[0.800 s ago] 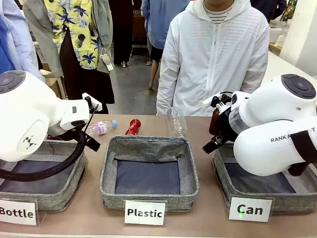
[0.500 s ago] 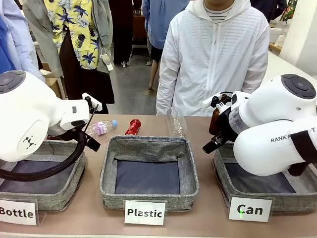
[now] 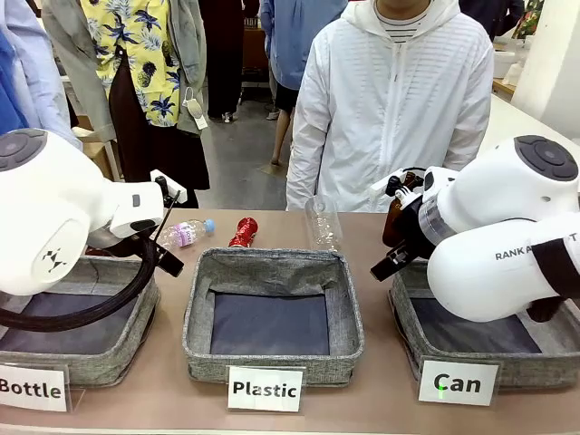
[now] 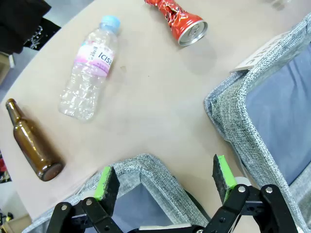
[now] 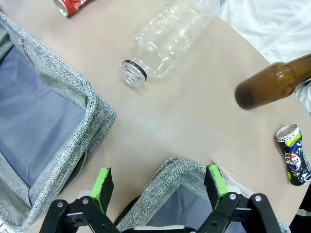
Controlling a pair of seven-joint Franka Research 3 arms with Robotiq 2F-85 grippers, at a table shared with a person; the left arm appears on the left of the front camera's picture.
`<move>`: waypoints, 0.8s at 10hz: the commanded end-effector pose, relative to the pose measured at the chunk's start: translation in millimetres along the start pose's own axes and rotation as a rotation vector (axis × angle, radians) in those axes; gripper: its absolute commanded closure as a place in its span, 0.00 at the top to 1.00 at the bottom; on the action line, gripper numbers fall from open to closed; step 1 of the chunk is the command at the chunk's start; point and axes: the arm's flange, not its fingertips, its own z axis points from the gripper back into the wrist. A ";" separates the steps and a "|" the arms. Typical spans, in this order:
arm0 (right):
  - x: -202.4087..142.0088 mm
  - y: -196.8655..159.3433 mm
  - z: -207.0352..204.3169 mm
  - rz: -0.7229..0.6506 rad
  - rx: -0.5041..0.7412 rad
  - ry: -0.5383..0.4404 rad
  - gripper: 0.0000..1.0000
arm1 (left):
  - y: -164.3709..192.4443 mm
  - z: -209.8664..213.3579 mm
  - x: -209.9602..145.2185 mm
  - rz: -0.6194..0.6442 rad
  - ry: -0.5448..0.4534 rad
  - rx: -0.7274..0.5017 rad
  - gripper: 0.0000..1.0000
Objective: Sort the can waste into the basket.
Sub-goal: Pick up the can waste from the table and place it in the right Fabric basket.
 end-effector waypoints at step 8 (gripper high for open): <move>28.8 -19.4 131.8 -0.278 0.174 -0.032 1.00 | -7.0 141.0 13.7 0.089 -0.085 -0.222 1.00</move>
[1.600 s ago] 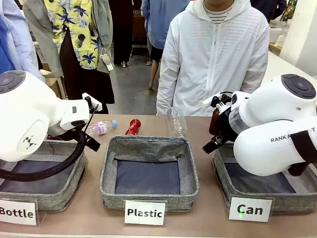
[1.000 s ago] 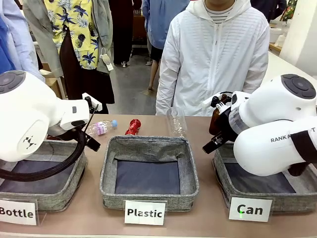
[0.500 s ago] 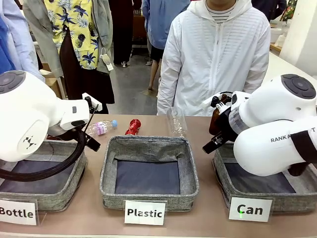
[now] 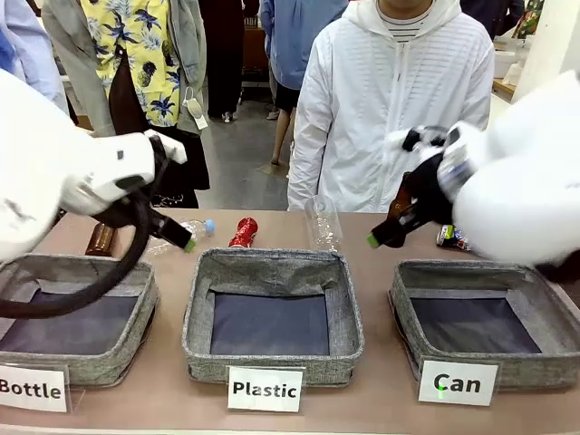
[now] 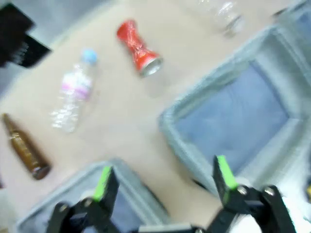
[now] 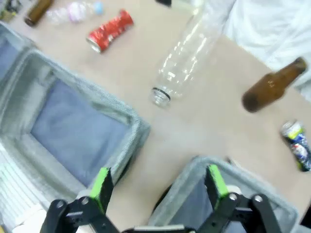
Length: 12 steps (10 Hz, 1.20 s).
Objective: Sort the can waste into the basket.
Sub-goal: Pick up the can waste from the table and place it in the right Fabric basket.
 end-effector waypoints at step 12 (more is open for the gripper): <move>-199.5 -279.3 136.1 -0.879 0.726 -0.377 1.00 | 206.5 111.0 -196.0 0.466 -0.317 -0.844 1.00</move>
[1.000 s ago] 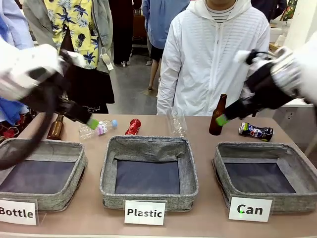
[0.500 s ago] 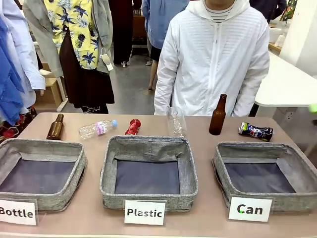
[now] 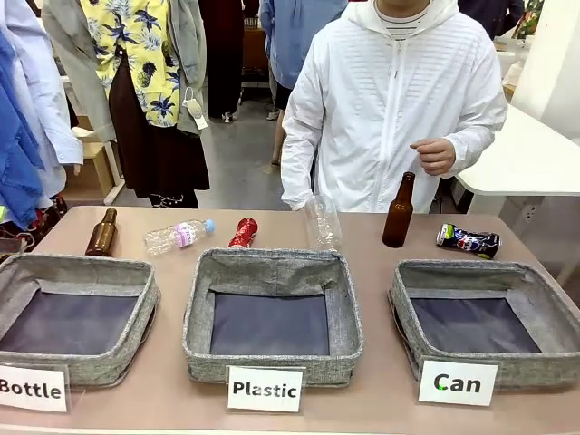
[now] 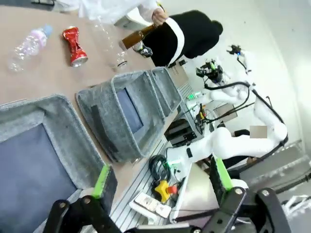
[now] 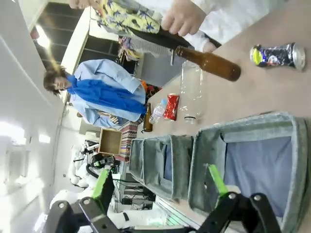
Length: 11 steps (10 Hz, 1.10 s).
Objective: Sort the can waste into the basket.
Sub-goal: Pick up the can waste from the table and place it in the right Fabric basket.
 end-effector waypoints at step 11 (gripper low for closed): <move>61.8 64.8 -98.4 0.640 -0.805 0.496 1.00 | -18.5 19.0 -7.4 -0.074 0.008 0.013 1.00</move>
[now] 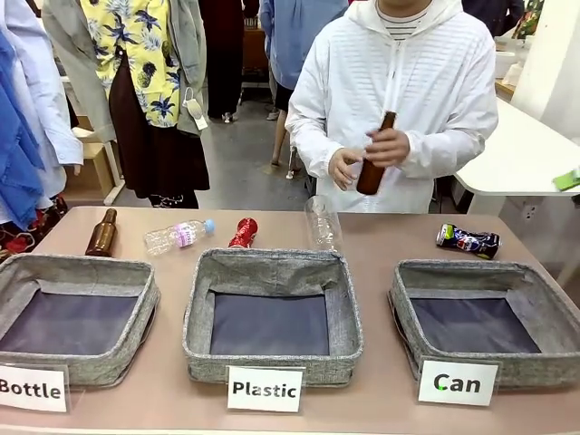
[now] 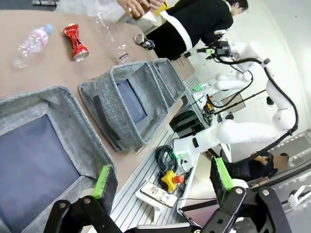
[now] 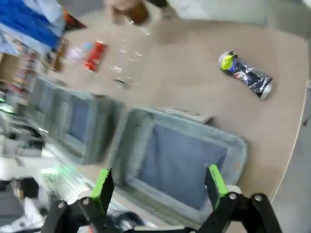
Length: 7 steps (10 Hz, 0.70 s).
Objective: Sort the can waste into the basket.
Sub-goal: Pick up the can waste from the table and place it in the right Fabric basket.
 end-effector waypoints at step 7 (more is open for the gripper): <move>-27.9 -35.0 13.2 0.515 0.053 0.035 1.00 | -0.4 0.5 2.5 -0.027 -0.019 -0.021 1.00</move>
